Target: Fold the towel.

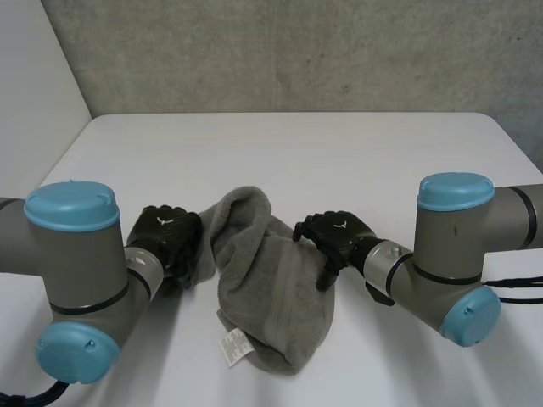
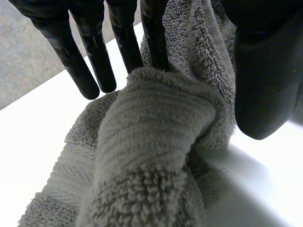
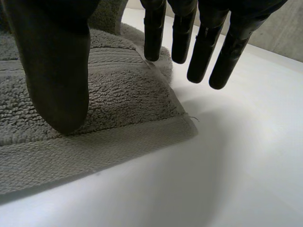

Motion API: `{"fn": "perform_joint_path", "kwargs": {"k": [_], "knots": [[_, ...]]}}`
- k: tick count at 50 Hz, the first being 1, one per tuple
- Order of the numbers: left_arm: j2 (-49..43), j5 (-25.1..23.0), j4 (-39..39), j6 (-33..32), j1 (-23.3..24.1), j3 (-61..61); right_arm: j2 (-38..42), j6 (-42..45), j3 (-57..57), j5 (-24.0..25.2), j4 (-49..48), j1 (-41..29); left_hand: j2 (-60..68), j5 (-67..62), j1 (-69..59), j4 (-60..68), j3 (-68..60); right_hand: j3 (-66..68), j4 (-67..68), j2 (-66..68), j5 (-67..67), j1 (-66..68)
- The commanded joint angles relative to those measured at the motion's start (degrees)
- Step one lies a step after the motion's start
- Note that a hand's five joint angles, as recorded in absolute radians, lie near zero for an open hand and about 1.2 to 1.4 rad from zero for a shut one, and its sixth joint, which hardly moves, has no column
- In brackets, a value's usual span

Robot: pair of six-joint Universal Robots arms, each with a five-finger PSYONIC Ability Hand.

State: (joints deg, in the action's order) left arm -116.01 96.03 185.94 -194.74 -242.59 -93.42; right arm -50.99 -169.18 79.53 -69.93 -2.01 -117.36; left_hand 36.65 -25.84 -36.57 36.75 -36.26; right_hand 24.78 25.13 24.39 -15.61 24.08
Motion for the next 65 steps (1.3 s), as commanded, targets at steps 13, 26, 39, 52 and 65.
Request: {"fn": "perform_joint_path", "kwargs": {"k": [13, 26, 39, 52, 65], "knots": [[-4.05, -0.14, 1.8, 0.33, 0.01, 3.86, 0.63, 0.08, 0.19, 0.76, -0.18, -0.06, 2.49, -3.31, -2.58, 2.4, -2.89, 4.14, 3.79, 4.53, -3.31, 4.84], [-4.57, -0.05, 1.71, 1.64, 0.36, 5.53, 0.19, -4.49, -0.96, 0.49, -2.21, 0.03, -1.54, 0.73, 1.46, -1.64, 1.15, -4.94, -5.29, -4.55, 5.77, -4.24], [-4.75, -0.92, 1.1, 5.86, 0.98, 7.99, 5.02, -5.81, -6.57, 0.23, -1.59, -1.64, -5.92, 5.1, 5.83, -6.01, 5.52, -1.59, -1.94, -1.2, 2.42, -0.89], [-6.59, -6.03, 1.1, 7.71, 1.15, 9.75, 6.7, -6.07, -9.74, 1.1, 2.53, -1.55, 25.27, -26.09, -25.36, 25.18, -25.67, 41.07, 40.73, 41.46, -40.24, 41.77], [-6.25, -6.03, 1.01, 7.8, 0.98, 11.51, 1.26, -6.16, -10.1, 3.39, 7.37, 0.2, 43.35, -44.16, -43.43, 43.25, -43.74, 55.22, 54.87, 55.61, -54.39, 55.92]]}}
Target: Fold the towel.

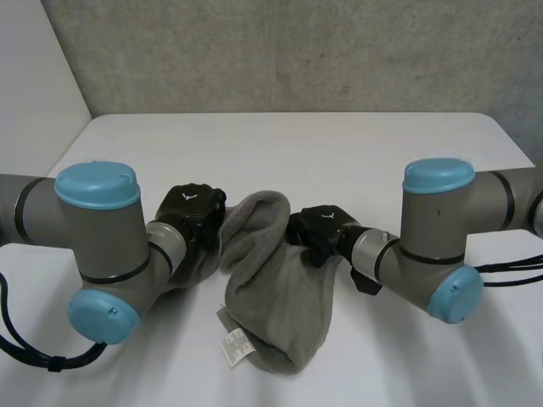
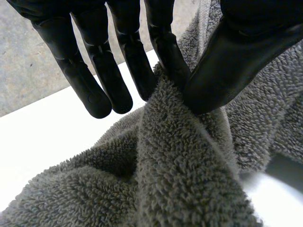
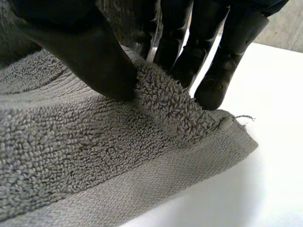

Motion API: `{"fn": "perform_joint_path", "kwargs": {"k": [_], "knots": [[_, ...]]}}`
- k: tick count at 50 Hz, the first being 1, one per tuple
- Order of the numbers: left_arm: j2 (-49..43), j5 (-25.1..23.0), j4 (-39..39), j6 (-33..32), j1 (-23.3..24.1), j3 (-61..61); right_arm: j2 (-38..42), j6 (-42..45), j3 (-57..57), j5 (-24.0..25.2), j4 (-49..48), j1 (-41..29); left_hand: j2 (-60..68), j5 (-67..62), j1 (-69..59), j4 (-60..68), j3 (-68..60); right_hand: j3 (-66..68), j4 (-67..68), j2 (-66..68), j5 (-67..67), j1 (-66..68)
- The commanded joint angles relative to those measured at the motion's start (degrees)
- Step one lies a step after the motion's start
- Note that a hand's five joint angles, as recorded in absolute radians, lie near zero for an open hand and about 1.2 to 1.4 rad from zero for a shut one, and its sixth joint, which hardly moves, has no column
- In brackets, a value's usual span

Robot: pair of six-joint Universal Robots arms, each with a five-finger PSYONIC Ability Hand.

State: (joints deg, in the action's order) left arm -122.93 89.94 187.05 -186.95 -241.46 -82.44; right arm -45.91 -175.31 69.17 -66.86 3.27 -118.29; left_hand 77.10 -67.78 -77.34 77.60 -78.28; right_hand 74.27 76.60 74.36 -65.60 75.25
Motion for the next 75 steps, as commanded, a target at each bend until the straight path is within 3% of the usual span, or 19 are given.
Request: {"fn": "perform_joint_path", "kwargs": {"k": [1, 13, 18, 21, 22, 23, 24, 25, 29, 33, 40, 48, 50, 51, 54, 62, 67, 71, 75], "knots": [[1.37, -0.03, -0.37, 0.01, -0.68, 0.26, -5.23, 0.06, 0.53, 0.5, 2.79, 2.09, 2.9, -2.22, -2.66, 2.4, -1.72, 5.73, 3.4, 5.64, -4.4, 4.75], [7.79, -1.08, -6.35, -0.52, -3.85, -3.35, -12.36, 3.22, -0.61, 3.05, 14.49, 8.43, 2.9, -2.22, -2.66, 2.4, -1.72, 5.73, 3.4, 5.64, -4.4, 4.75], [9.2, -1.26, -7.49, -0.78, -4.2, -5.1, -12.1, 16.46, -1.58, 2.52, 24.23, 8.78, 2.9, -2.22, -2.66, 2.4, -1.72, 5.73, 3.4, 5.64, -4.4, 4.75], [8.85, -1.17, -8.1, -0.78, -4.11, -5.28, -12.27, 18.69, -1.14, 2.53, 24.68, 8.43, 2.9, -2.22, -2.66, 2.4, -1.72, 5.73, 3.4, 5.64, -4.4, 4.75], [8.76, -1.17, -9.06, -0.87, -3.85, -5.71, -12.19, 18.95, -1.05, 2.09, 24.25, 8.17, -4.08, 4.76, 4.31, -4.57, 5.26, 5.73, 3.4, 5.64, -4.4, 4.75], [9.19, -1.26, -10.2, -0.78, -3.41, -6.5, -12.19, 18.52, -0.88, 2.0, 23.63, 8.08, -34.95, 35.63, 35.19, -35.45, 36.13, 5.73, 3.4, 5.64, -4.4, 4.75], [9.2, -1.26, -10.21, -0.78, -3.41, -6.51, -12.19, 18.52, -0.88, 2.0, 23.63, 8.08, -35.26, 35.94, 35.5, -35.76, 36.44, 5.73, 3.4, 5.64, -4.4, 4.75], [9.46, -1.26, -11.0, -0.78, -3.14, -7.73, -12.19, 17.99, -0.53, 2.09, 22.93, 8.16, -46.92, 47.6, 47.16, -47.42, 48.1, 5.73, 3.4, 5.64, -4.4, 4.75], [12.08, -1.17, -10.83, -0.78, -2.62, -11.51, -12.62, 17.2, 1.31, 1.91, 19.77, 8.25, -58.25, 58.93, 58.49, -58.74, 59.43, 5.73, 3.4, 5.64, -4.4, 4.75], [14.03, -1.17, -9.51, -0.87, -2.53, -12.93, -12.89, 17.2, 2.46, 1.91, 18.71, 8.6, -59.32, 60.0, 59.56, -59.81, 60.5, 5.73, 3.4, 5.64, -4.4, 4.75], [11.31, -0.91, -6.26, -1.57, -3.32, -14.07, -12.8, 17.11, 4.48, 2.09, 16.95, 8.96, -57.3, 57.98, 57.54, -57.8, 58.48, 5.73, 3.4, 5.64, -4.4, 4.75], [6.12, 0.15, 0.16, -9.13, -4.11, -12.93, -12.98, 17.11, 6.59, 2.09, 15.45, 8.96, -42.84, 43.51, 43.07, -43.33, 44.02, 5.73, 3.4, 5.64, -4.4, 4.75], [4.37, 1.37, 2.69, -12.02, -4.28, -12.14, -13.06, 17.11, 7.29, 2.09, 15.02, 8.96, -23.09, 23.77, 23.33, -23.59, 24.28, 5.73, 3.4, 5.64, -4.4, 4.75], [4.37, 1.38, 2.71, -12.03, -4.28, -12.13, -13.07, 17.11, 7.3, 2.09, 15.01, 8.96, -22.99, 23.67, 23.22, -23.48, 24.17, 5.73, 3.4, 5.64, -4.4, 4.75], [4.01, 2.95, 3.15, -13.26, -4.46, -10.91, -13.33, 17.11, 7.73, 2.09, 14.93, 9.04, 2.78, -2.1, -2.54, 2.28, -1.59, 5.73, 3.4, 5.64, -4.4, 4.75], [9.88, 3.75, 2.36, -13.0, -4.99, -10.99, -17.45, 18.69, 6.6, 1.39, 16.24, 10.45, 2.9, -2.22, -2.66, 2.4, -1.72, 5.73, 3.4, 5.64, -4.4, 4.75], [14.47, 2.96, 0.77, -13.18, -4.9, -10.38, -17.81, 25.28, 4.84, 0.77, 21.96, 10.8, 2.9, -2.22, -2.66, 2.4, -1.72, 5.73, 3.4, 5.64, -4.4, 4.75], [14.48, 0.24, -0.98, -13.61, -5.25, -5.22, -16.15, 35.63, -0.32, -2.9, 26.0, 10.01, 2.9, -2.22, -2.66, 2.4, -1.72, 5.73, 3.4, 5.64, -4.4, 4.75], [11.13, -1.17, -3.62, -13.88, -5.16, 2.28, -15.26, 35.92, -8.79, -6.35, 20.02, 9.13, 2.9, -2.22, -2.66, 2.4, -1.72, 5.73, 3.4, 5.64, -4.4, 4.75]]}}
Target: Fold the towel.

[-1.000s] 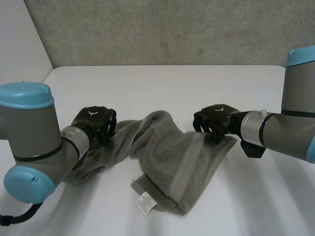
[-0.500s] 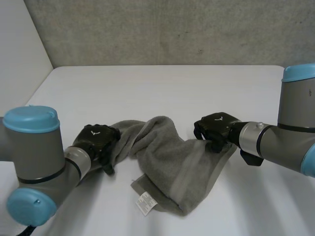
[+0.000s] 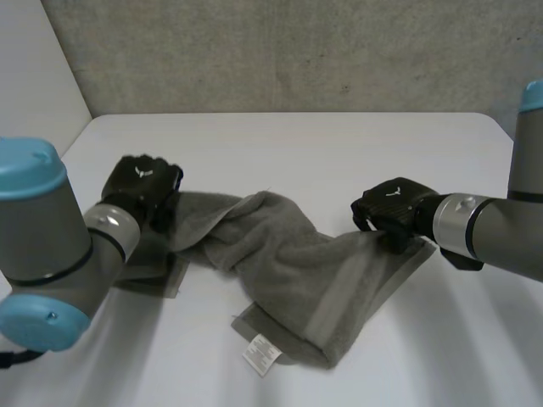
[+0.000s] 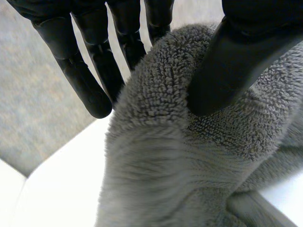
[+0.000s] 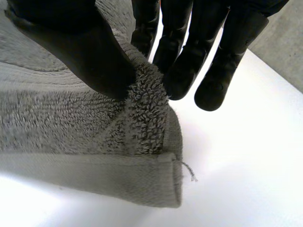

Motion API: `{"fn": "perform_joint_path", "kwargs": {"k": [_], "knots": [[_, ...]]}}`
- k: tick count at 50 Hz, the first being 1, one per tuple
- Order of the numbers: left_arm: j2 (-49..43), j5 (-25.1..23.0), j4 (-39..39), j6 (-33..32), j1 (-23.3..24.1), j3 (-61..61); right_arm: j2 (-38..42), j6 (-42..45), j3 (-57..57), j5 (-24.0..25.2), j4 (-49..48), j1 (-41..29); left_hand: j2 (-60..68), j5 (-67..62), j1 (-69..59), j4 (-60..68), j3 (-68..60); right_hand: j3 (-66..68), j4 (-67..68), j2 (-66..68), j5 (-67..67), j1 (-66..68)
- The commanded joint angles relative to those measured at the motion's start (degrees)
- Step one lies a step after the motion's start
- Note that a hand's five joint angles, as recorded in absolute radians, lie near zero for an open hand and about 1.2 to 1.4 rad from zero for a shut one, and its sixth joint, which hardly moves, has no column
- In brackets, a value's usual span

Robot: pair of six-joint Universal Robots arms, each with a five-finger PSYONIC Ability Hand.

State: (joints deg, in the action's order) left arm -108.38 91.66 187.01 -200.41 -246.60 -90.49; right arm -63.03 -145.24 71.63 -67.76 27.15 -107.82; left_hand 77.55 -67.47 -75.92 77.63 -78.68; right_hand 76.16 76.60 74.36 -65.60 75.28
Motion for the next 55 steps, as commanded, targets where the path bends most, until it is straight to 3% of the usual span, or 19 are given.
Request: {"fn": "perform_joint_path", "kwargs": {"k": [1, 2, 3, 4, 5, 7, 8, 10, 12, 16, 18, 24, 26, 29, 32, 35, 38, 46, 55], "knots": [[-4.99, -3.07, -4.8, -1.03, -0.11, 15.73, 1.78, 4.37, -15.17, -7.2, -10.38, -1.6, 2.45, -2.53, -4.08, 2.37, -1.32, 3.84, 3.4, 5.64, -4.4, 4.72], [-6.13, -2.98, -5.95, -1.3, -0.11, 22.05, 1.34, 1.31, -17.82, -8.95, -18.54, -0.99, 2.45, -2.53, -4.08, 2.37, -1.32, 3.84, 3.4, 5.64, -4.4, 4.72], [-6.15, -2.98, -5.96, -1.3, -0.11, 22.11, 1.33, 1.28, -17.84, -8.97, -18.62, -0.98, 2.45, -2.53, -4.08, 2.37, -1.32, 3.84, 3.4, 5.64, -4.4, 4.72], [-6.75, -2.55, -6.57, -1.21, -0.46, 28.81, 0.46, -3.07, -18.54, -11.41, -28.89, -0.98, 2.45, -2.53, -4.08, 2.37, -1.32, 3.84, 3.4, 5.64, -4.4, 4.72], [-6.76, -2.54, -6.57, -1.21, -0.46, 28.88, 0.46, -3.12, -18.55, -11.43, -28.99, -0.98, 2.45, -2.53, -4.08, 2.37, -1.32, 3.84, 3.4, 5.64, -4.4, 4.72], [-6.59, -2.81, -6.4, 0.27, -1.86, 41.22, -7.67, -11.51, -14.62, -15.72, -49.02, -0.63, 2.45, -2.53, -4.08, 2.37, -1.32, 3.84, 3.4, 5.64, -4.4, 4.72], [-6.59, -2.81, -6.4, 0.28, -1.87, 41.27, -7.72, -11.55, -14.59, -15.74, -49.12, -0.63, 2.45, -2.53, -4.08, 2.37, -1.32, 3.84, 3.4, 5.64, -4.4, 4.72], [-6.41, -3.07, -2.9, 6.31, -3.44, 51.25, -15.86, -16.37, -9.51, -17.32, -62.6, -0.63, 2.45, -2.53, -4.08, 2.37, -1.32, 3.84, 3.4, 5.64, -4.4, 4.72], [-6.32, -3.07, -1.06, 10.96, -4.49, 54.69, -17.11, -16.47, -8.27, -16.71, -63.79, -0.63, 2.45, -2.53, -4.08, 2.37, -1.32, 3.84, 3.4, 5.64, -4.4, 4.72], [-6.15, -4.3, 0.02, 19.53, -7.23, 58.85, -17.56, -16.39, -7.47, -14.6, -60.46, -0.63, 2.45, -2.53, -4.08, 2.37, -1.32, 3.84, 3.4, 5.64, -4.4, 4.72], [-6.23, -7.71, -2.17, 24.08, -9.77, 57.98, -17.48, -16.04, -6.51, -11.28, -53.81, -0.81, 2.45, -2.53, -4.08, 2.37, -1.32, 3.84, 3.4, 5.64, -4.4, 4.72], [-6.59, -14.94, -5.17, 24.72, -10.83, 50.5, -16.07, -11.2, -3.87, -4.58, -43.58, -0.72, 2.45, -2.53, -4.08, 2.37, -1.32, 3.84, 3.4, 5.64, -4.4, 4.72], [-6.85, -20.79, -5.26, 24.63, -11.36, 42.63, -14.32, -4.65, -0.81, -1.43, -40.26, -0.72, 2.45, -2.53, -4.08, 2.37, -1.32, 3.84, 3.4, 5.64, -4.4, 4.72], [-6.94, -23.64, -5.08, 24.37, -11.71, 38.11, -13.61, 1.86, 3.75, 0.34, -38.67, -0.55, 2.45, -2.53, -4.08, 2.37, -1.32, 3.84, 3.4, 5.64, -4.4, 4.72], [-7.46, -31.17, -3.15, 20.78, -14.08, 25.93, -12.12, 6.27, 8.59, 1.22, -38.75, -0.54, 2.45, -2.53, -4.08, 2.37, -1.32, 3.84, 3.4, 5.64, -4.4, 4.72], [-9.56, -34.61, -2.27, 15.43, -14.87, 19.24, -9.66, 8.83, 13.68, 1.31, -39.1, -0.28, 2.45, -2.53, -4.08, 2.37, -1.32, 3.84, 3.4, 5.64, -4.4, 4.72], [-10.98, -35.59, -2.27, 12.32, -15.05, 16.4, -8.25, 9.54, 16.0, 1.22, -39.28, -0.28, 2.45, -2.53, -4.08, 2.37, -1.32, 3.84, 3.4, 5.64, -4.4, 4.72], [-15.46, -36.47, -6.56, -5.67, -18.03, 6.92, -1.3, 14.63, 23.02, 0.52, -38.75, 0.16, 2.45, -2.53, -4.08, 2.37, -1.32, 3.84, 3.4, 5.64, -4.4, 4.72], [-12.74, -38.31, -15.98, -9.47, -19.45, 8.49, -5.43, 14.37, 25.14, 0.52, -38.4, 2.0, 2.45, -2.53, -4.08, 2.37, -1.32, 3.84, 3.4, 5.64, -4.4, 4.72]]}}
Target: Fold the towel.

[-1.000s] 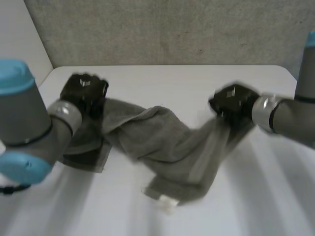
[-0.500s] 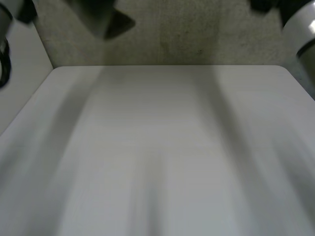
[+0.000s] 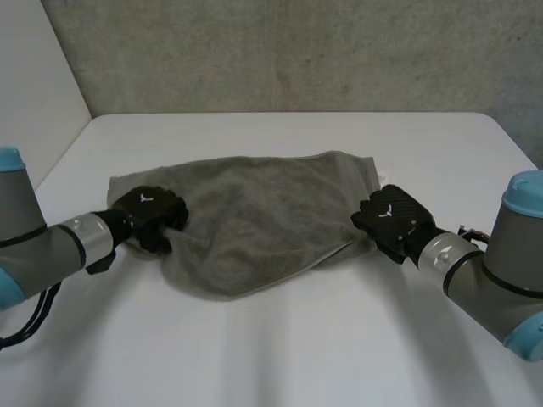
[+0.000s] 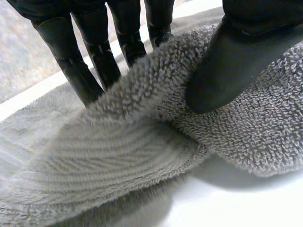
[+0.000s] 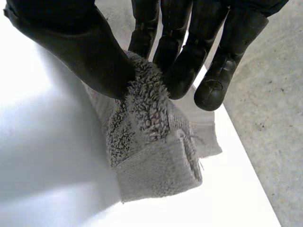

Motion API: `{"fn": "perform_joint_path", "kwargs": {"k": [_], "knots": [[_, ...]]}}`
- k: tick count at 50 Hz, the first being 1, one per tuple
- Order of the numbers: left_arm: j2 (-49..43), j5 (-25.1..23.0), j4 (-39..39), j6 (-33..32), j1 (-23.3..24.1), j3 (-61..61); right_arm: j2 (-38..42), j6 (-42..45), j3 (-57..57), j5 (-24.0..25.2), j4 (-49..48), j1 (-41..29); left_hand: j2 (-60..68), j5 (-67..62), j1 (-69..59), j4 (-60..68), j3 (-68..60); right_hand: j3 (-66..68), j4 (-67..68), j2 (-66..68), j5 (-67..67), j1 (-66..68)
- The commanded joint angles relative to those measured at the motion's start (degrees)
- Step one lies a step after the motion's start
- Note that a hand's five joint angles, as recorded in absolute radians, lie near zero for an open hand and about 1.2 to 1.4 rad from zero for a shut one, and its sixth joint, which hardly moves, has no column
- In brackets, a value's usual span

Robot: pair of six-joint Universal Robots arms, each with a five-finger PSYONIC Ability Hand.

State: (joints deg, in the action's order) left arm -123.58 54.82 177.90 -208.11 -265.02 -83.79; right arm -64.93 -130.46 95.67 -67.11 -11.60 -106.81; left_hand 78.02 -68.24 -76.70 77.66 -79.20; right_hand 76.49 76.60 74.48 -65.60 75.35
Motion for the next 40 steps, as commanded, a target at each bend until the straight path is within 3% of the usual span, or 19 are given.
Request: {"fn": "perform_joint_path", "kwargs": {"k": [1, 12, 21, 24, 26, 29, 31, 37, 40], "knots": [[3.77, -2.6, -8.95, -1.78, -1.37, 2.39, -4.76, -0.93, 1.62, -0.04, 0.61, 1.16, 1.98, -1.76, -3.3, 2.34, -0.8, 3.51, 3.4, 5.52, -4.4, 4.65], [8.62, -13.24, -22.85, -5.63, -3.83, 6.26, -10.48, -6.2, 4.17, 0.75, 2.11, 2.92, 1.98, -1.76, -3.3, 2.34, -0.8, 3.51, 3.4, 5.52, -4.4, 4.65], [3.52, -12.2, -23.3, -8.19, -4.1, 11.28, -10.57, -6.64, 4.17, 1.28, 2.11, 3.71, 1.98, -1.76, -3.3, 2.34, -0.8, 3.51, 3.4, 5.52, -4.4, 4.65], [-1.75, -9.21, -22.95, -8.37, -3.48, 14.62, -10.13, -6.56, 4.44, 1.36, 2.11, 3.62, 1.98, -1.76, -3.3, 2.34, -0.8, 3.51, 3.4, 5.52, -4.4, 4.65], [-7.79, -4.4, -22.86, -8.54, -2.35, 18.81, -9.87, -6.56, 4.79, 1.54, 2.11, 3.71, -8.39, 8.62, 7.08, -8.03, 9.58, 3.51, 3.4, 5.52, -4.4, 4.65], [-10.63, -1.74, -22.86, -8.72, -1.29, 21.12, -9.78, -6.56, 4.97, 1.63, 2.11, 3.62, -11.12, 11.34, 9.8, -10.76, 12.3, 3.51, 3.4, 5.52, -4.4, 4.65], [-15.44, 2.9, -22.51, -8.72, 0.81, 26.63, -9.17, -6.64, 4.97, 1.71, 2.11, 3.36, -16.64, 16.87, 15.33, -16.28, 17.83, 3.51, 3.4, 5.52, -4.4, 4.65], [-20.56, 9.25, -20.22, -7.49, 1.79, 34.48, -8.9, -6.56, 4.97, 1.63, 2.11, 3.18, -24.74, 24.96, 23.42, -24.38, 25.92, 3.51, 3.4, 5.52, -4.4, 4.65], [-21.7, 13.47, -18.64, -5.56, 2.67, 37.82, -8.99, -6.56, 5.05, 1.63, 2.11, 3.18, -36.01, 36.23, 34.69, -35.65, 37.19, 3.51, 3.4, 5.52, -4.4, 4.65]]}}
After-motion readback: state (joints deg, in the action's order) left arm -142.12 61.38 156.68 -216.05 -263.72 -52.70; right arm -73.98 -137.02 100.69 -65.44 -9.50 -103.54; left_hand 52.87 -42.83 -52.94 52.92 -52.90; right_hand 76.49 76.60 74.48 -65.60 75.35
